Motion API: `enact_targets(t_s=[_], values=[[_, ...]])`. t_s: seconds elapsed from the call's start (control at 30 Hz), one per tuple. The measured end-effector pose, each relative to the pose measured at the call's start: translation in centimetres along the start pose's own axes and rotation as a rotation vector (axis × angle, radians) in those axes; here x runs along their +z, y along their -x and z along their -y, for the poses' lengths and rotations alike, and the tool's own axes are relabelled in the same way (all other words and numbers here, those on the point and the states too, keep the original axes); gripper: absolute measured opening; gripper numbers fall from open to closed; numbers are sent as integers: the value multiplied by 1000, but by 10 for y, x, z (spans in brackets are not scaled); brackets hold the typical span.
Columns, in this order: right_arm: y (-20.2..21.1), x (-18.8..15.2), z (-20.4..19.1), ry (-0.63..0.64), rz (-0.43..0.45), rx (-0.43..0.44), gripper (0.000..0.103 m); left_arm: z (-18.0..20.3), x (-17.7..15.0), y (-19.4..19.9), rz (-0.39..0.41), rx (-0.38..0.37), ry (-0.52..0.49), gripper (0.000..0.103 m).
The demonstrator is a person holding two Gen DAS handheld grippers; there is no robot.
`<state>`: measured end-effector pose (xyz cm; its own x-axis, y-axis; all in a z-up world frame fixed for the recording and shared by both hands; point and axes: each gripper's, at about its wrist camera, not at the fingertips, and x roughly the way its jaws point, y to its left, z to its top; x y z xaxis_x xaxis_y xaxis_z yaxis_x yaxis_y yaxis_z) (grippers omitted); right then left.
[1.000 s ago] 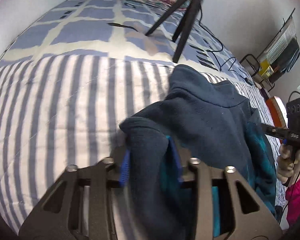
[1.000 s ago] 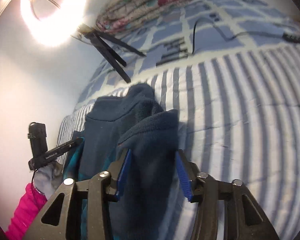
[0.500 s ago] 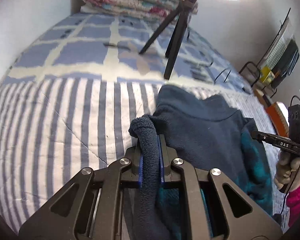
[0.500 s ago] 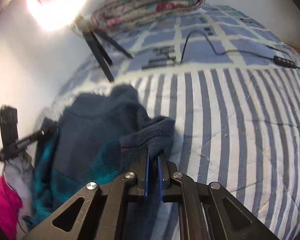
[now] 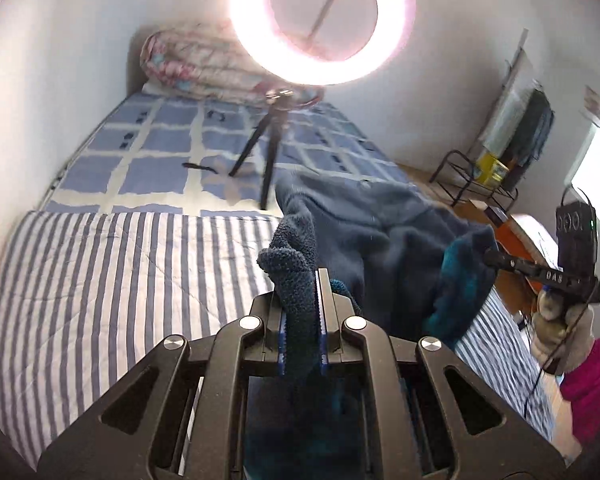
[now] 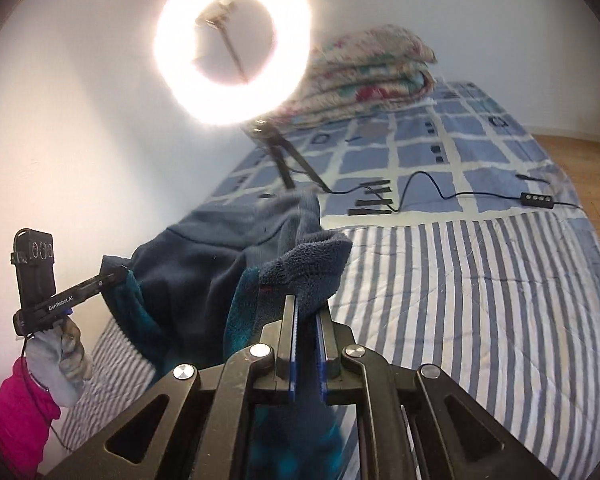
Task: Fold large clothes
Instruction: 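Lift the jacket end with both tools and fold it over toward the collar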
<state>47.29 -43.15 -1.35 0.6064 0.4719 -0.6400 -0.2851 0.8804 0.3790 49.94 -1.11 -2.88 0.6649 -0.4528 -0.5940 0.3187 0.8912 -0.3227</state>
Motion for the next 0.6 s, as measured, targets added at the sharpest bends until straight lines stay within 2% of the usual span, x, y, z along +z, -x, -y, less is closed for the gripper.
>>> enact_targets(t_s=[0.13, 0.3, 0.6], values=[[36, -28, -24, 40, -8, -3, 5, 25, -31, 42, 1, -6, -36, 9], [73, -81, -46, 46, -31, -6, 5, 46, -75, 78, -22, -2, -70, 9], [102, -180, -66, 54, -113, -77, 6, 54, -161, 120, -86, 28, -70, 11]])
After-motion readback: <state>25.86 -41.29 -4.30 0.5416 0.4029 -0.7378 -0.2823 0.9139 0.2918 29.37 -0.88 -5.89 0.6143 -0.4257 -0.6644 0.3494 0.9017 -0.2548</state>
